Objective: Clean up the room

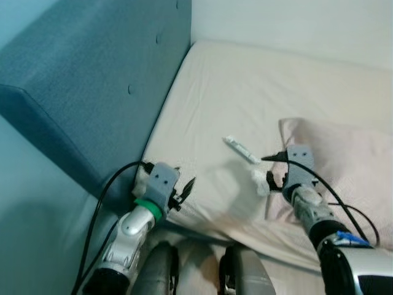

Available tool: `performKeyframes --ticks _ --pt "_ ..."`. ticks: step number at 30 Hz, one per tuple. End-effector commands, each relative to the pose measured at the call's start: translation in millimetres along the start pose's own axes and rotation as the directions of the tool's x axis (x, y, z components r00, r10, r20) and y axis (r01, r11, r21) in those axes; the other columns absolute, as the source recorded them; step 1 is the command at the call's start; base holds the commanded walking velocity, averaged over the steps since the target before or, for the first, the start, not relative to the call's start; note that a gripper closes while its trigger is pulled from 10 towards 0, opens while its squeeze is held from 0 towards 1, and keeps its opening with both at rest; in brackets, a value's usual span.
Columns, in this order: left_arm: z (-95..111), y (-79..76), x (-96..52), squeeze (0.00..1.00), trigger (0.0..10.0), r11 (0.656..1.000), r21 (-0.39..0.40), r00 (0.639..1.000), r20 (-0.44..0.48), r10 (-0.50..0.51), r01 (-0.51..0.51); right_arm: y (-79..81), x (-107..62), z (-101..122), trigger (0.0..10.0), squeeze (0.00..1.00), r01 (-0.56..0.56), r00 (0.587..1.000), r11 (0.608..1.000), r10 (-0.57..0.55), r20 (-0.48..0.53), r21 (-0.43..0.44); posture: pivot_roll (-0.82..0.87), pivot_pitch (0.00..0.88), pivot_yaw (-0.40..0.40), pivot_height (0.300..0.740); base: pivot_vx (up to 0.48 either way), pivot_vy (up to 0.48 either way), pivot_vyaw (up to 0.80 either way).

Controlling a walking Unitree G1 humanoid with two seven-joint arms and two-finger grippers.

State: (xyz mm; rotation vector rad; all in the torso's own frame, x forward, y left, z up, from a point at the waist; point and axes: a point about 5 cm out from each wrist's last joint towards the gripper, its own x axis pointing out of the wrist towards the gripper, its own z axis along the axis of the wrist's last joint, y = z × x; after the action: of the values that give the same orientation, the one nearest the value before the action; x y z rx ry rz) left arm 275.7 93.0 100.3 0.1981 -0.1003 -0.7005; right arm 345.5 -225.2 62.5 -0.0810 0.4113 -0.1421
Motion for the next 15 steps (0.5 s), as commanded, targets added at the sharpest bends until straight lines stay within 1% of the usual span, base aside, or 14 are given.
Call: performKeyframes --ticks 1,3,4,6,7,11,12,13,14,15 --pt "3 -8.7 -5.2 0.00 10.0 0.999 0.006 0.999 -0.008 -0.052 0.052 -2.5 -1.9 -11 10.0 1.00 0.015 0.999 0.999 -0.014 -0.035 0.034 0.23 0.322 0.046 0.655 0.000 0.000 0.00" --pt "6 -10.2 -6.8 0.00 10.0 0.998 0.018 0.998 0.000 -0.060 0.060 -2.7 -1.8 -10 10.0 1.00 0.018 0.999 0.999 -0.017 -0.029 0.038 0.23 0.322 0.046 0.655 0.000 0.000 0.00" --pt "13 -12.3 -10.3 0.00 10.0 0.997 0.035 0.997 0.017 -0.072 0.072 -1.7 -1.5 -9 10.0 1.00 0.019 0.999 0.999 -0.018 -0.029 0.042 0.24 0.341 0.047 0.655 0.000 0.000 0.00" --pt "15 -12.8 -11.3 0.00 10.0 0.996 0.039 0.997 0.020 -0.075 0.075 -1.4 -1.4 -9 10.0 1.00 0.019 0.999 0.999 -0.018 -0.030 0.042 0.24 0.341 0.047 0.655 0.000 0.000 0.00" --pt "20 -16.0 -13.0 0.00 10.0 0.995 0.044 0.995 0.030 -0.095 0.093 -0.5 -1.3 -9 10.0 1.00 0.022 0.999 0.999 -0.020 -0.037 0.048 0.26 0.361 0.050 0.655 0.000 0.000 0.00" --pt "30 -22.7 -14.8 0.00 10.0 0.991 0.049 0.991 0.045 -0.129 0.126 0.3 -1.0 -9 10.0 1.00 0.037 0.998 0.998 -0.035 -0.046 0.047 0.27 0.370 0.048 0.655 0.000 0.000 0.00" --pt "31 -22.7 -15.7 0.00 10.0 0.991 0.047 0.991 0.043 -0.130 0.128 0.4 -1.0 -9 10.0 1.00 0.044 0.998 0.999 -0.043 -0.049 0.015 0.27 0.380 0.048 0.655 0.000 0.000 0.00" --pt "31 -22.7 -15.7 0.00 10.0 0.991 0.047 0.991 0.043 -0.130 0.128 0.4 -1.0 -9 10.0 1.00 0.044 0.998 0.999 -0.043 -0.049 0.015 0.27 0.380 0.048 0.655 0.000 0.000 0.00" --pt "32 -22.5 -16.4 0.00 10.0 0.991 0.045 0.990 0.041 -0.131 0.129 0.5 -0.9 -9 10.0 1.00 0.049 0.998 0.999 -0.049 -0.051 -0.008 0.27 0.380 0.048 0.655 0.000 0.000 0.00" --pt "34 -23.1 -17.6 0.00 10.0 0.991 0.041 0.991 0.038 -0.131 0.129 0.8 -1.1 -11 10.0 0.00 0.054 0.997 0.998 -0.054 -0.059 -0.013 0.27 0.379 0.049 0.655 0.000 0.000 0.00"
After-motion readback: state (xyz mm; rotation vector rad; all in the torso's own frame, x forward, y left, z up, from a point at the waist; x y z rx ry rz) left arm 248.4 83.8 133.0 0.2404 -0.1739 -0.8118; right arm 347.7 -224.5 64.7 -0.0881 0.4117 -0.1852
